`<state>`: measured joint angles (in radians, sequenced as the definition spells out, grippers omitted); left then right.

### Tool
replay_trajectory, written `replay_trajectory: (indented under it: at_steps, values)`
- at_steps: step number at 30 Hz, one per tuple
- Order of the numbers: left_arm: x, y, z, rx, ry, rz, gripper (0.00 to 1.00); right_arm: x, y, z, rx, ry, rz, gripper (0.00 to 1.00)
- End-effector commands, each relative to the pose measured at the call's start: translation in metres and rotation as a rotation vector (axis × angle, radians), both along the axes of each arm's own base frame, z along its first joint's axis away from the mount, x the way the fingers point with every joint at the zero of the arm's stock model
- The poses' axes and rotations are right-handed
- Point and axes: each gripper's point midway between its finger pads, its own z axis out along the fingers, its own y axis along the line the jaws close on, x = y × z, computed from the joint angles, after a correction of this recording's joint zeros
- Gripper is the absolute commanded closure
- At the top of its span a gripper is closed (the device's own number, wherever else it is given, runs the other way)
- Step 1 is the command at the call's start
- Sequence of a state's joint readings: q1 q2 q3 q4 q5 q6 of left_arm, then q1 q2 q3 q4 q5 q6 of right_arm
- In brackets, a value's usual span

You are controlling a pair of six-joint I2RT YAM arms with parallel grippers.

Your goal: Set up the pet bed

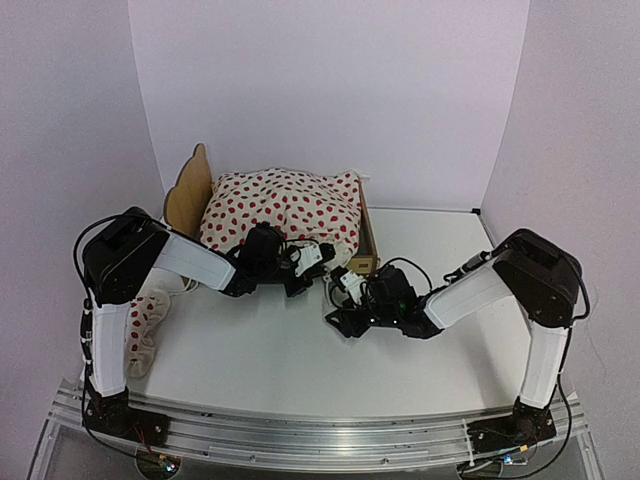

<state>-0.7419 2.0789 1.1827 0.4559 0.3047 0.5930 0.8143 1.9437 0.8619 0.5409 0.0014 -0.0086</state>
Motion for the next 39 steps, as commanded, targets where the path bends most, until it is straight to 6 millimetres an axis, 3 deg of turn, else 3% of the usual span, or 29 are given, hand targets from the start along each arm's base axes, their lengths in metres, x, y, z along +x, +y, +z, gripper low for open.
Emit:
replay_trajectory:
  at_steps: [1, 4, 6, 8, 10, 12, 15, 20, 25, 30, 35, 39]
  values:
    - [0.004, 0.003, 0.037, -0.065, -0.048, 0.019, 1.00, 0.023, -0.009, -0.018, -0.100, -0.049, -0.102, 0.38]
    - [0.002, 0.003, 0.039, -0.068, -0.050, 0.015, 1.00, 0.028, -0.013, -0.026, -0.146, -0.070, -0.109, 0.39]
    - [0.003, 0.004, 0.040, -0.071, -0.049, 0.019, 1.00, 0.028, -0.016, -0.029, -0.161, -0.062, -0.120, 0.45]
    - [0.002, 0.004, 0.042, -0.077, -0.049, 0.019, 1.00, 0.027, -0.019, -0.030, -0.169, -0.055, -0.129, 0.59]
    - [0.001, 0.004, 0.044, -0.081, -0.047, 0.015, 1.00, 0.025, -0.021, -0.031, -0.173, -0.042, -0.133, 0.84]
    - [0.000, 0.004, 0.046, -0.083, -0.046, 0.014, 1.00, 0.022, -0.024, -0.031, -0.171, -0.029, -0.136, 0.99]
    - [-0.001, 0.007, 0.047, -0.075, -0.045, 0.020, 1.00, 0.025, -0.041, -0.012, -0.171, -0.059, -0.204, 1.00]
    - [-0.021, 0.015, 0.042, -0.043, -0.038, -0.037, 1.00, 0.052, -0.076, 0.074, -0.145, -0.196, -0.311, 1.00]
    - [-0.048, 0.021, 0.032, -0.015, -0.073, -0.151, 1.00, 0.071, -0.103, 0.139, -0.152, -0.290, -0.359, 1.00]
    - [-0.090, 0.018, 0.015, 0.051, -0.144, -0.333, 1.00, 0.084, -0.119, 0.179, -0.168, -0.360, -0.385, 1.00]
    - [-0.145, 0.017, -0.029, 0.177, -0.261, -0.560, 1.00, 0.097, -0.122, 0.200, -0.176, -0.389, -0.394, 1.00]
    - [-0.166, 0.016, -0.049, 0.226, -0.262, -0.643, 1.00, 0.104, -0.118, 0.216, -0.166, -0.405, -0.381, 1.00]
